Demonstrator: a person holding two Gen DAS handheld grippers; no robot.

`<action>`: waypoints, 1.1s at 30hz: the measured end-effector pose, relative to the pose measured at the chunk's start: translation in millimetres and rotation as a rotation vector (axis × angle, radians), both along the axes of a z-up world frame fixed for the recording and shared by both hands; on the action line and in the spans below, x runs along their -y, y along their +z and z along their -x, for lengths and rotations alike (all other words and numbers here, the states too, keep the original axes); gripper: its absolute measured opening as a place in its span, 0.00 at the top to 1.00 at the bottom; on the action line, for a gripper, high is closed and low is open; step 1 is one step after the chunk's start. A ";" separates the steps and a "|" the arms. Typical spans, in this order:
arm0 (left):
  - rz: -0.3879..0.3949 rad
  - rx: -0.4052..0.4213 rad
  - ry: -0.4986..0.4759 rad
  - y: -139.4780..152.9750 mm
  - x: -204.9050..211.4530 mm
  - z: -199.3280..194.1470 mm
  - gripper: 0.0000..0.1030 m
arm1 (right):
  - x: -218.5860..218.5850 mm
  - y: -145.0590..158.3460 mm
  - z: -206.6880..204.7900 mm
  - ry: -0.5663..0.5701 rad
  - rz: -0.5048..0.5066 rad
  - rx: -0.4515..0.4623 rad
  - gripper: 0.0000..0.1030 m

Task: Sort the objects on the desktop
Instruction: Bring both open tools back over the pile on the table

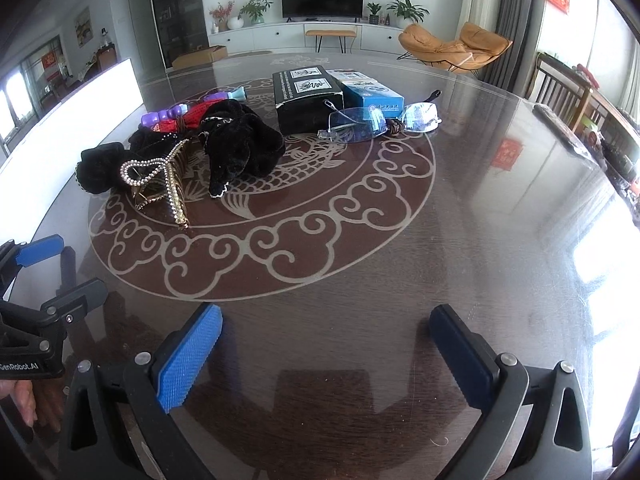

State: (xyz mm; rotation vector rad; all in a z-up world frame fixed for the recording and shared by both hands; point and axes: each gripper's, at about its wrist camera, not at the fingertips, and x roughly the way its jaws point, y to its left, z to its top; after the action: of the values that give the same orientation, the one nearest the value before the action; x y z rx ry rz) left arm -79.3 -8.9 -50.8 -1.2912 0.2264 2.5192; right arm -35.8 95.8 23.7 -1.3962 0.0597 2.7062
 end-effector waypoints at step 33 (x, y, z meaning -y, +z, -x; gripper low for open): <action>0.004 -0.001 0.029 1.2 4.9 -2.8 0.00 | 0.1 -0.8 0.2 -0.002 0.001 0.000 0.00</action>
State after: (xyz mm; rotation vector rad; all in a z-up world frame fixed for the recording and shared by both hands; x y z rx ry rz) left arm -76.5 -13.8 -49.6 -1.3037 0.2141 2.5452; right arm -36.1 95.7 23.0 -1.3952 0.0626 2.7058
